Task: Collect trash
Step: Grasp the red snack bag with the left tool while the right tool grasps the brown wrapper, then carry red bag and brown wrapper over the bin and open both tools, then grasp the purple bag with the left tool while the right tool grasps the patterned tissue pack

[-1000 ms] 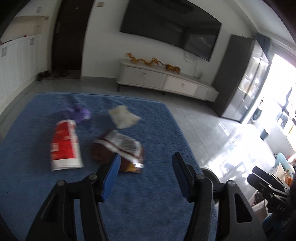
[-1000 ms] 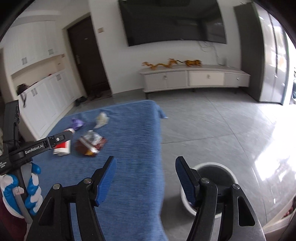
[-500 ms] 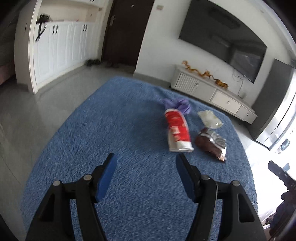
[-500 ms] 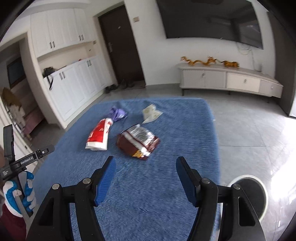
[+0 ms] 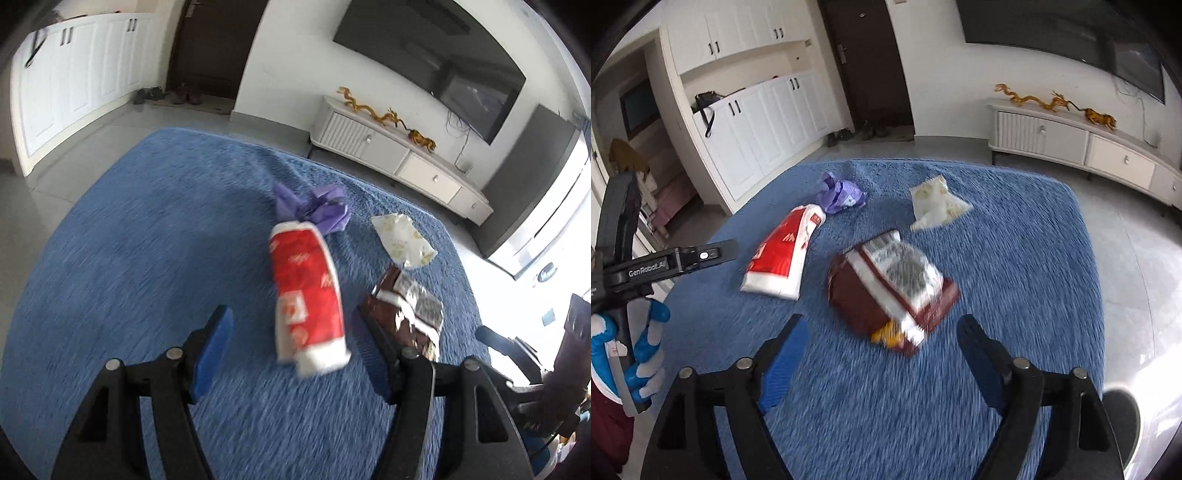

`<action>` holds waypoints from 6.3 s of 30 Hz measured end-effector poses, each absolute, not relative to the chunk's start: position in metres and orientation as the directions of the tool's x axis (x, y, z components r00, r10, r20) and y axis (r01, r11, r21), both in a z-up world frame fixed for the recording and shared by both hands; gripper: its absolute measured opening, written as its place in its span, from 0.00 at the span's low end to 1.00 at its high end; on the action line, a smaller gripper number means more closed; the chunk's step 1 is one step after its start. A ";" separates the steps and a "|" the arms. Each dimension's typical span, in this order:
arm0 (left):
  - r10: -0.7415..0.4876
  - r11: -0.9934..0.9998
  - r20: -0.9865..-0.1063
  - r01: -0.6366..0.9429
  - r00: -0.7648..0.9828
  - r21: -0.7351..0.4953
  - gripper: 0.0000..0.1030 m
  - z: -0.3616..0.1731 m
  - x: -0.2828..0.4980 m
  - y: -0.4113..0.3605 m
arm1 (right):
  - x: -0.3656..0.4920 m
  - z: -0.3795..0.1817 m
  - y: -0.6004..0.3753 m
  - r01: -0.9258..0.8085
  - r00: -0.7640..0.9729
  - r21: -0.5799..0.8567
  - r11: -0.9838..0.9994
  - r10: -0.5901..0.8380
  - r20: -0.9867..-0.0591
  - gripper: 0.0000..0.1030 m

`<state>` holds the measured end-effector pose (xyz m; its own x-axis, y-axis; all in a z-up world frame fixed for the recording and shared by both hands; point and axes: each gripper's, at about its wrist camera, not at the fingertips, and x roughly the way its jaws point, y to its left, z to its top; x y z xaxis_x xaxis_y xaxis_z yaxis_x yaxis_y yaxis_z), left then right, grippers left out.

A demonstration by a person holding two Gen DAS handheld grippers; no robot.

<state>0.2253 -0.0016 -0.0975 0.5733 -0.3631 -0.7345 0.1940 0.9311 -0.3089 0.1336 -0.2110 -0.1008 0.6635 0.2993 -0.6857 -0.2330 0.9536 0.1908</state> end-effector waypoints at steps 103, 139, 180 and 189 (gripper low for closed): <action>-0.585 0.646 -0.794 0.686 0.163 -0.335 0.51 -0.126 0.075 -0.394 | -0.046 -0.245 -0.577 0.513 0.611 0.378 0.771 -0.018 -0.791 0.76; -0.503 0.850 -0.680 0.448 0.534 -0.277 0.51 -0.059 0.043 -0.012 | -0.038 -0.040 -0.353 0.113 0.806 0.245 0.963 0.055 -0.589 0.81; -0.293 0.933 -0.719 0.354 0.630 -0.070 0.45 -0.130 0.318 -0.081 | 0.272 -0.133 -0.253 -0.159 0.666 0.305 0.939 0.331 -0.668 0.51; -0.301 0.932 -0.697 0.354 0.650 -0.072 0.38 -0.129 0.312 -0.079 | 0.276 -0.137 -0.243 -0.192 0.662 0.295 0.936 0.345 -0.665 0.29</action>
<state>0.3121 -0.0793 -0.1291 0.6504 -0.3009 -0.6975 0.3542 0.9324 -0.0720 0.2757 -0.2431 -0.1368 0.6623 0.3454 -0.6649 -0.1921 0.9360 0.2949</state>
